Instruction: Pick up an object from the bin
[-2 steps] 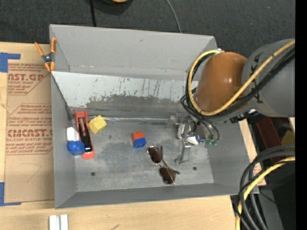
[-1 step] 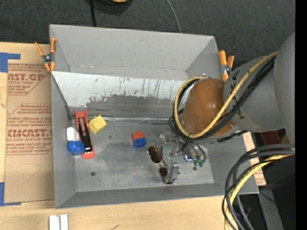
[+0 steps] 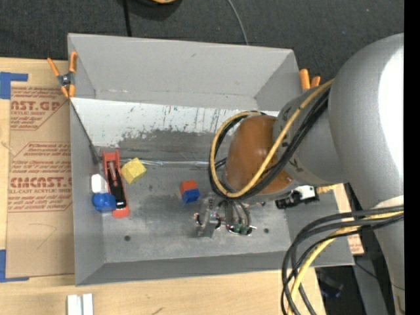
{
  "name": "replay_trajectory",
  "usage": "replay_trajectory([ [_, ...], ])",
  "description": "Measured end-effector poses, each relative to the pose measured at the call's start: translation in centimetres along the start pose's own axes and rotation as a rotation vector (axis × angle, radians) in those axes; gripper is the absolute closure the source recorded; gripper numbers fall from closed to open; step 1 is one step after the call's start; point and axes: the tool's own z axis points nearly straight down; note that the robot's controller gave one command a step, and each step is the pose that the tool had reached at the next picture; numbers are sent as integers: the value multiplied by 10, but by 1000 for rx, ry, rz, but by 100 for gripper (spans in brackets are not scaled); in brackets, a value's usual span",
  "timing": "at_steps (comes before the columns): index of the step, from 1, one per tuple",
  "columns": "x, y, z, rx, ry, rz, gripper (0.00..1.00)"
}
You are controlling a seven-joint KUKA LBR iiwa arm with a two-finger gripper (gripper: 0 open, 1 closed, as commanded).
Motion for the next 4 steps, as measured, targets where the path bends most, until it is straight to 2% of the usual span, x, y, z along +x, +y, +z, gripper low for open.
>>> replay_trajectory([
  [3,6,1,-18,-1,1,0,100],
  [4,-12,-14,-46,-1,2,116,100],
])
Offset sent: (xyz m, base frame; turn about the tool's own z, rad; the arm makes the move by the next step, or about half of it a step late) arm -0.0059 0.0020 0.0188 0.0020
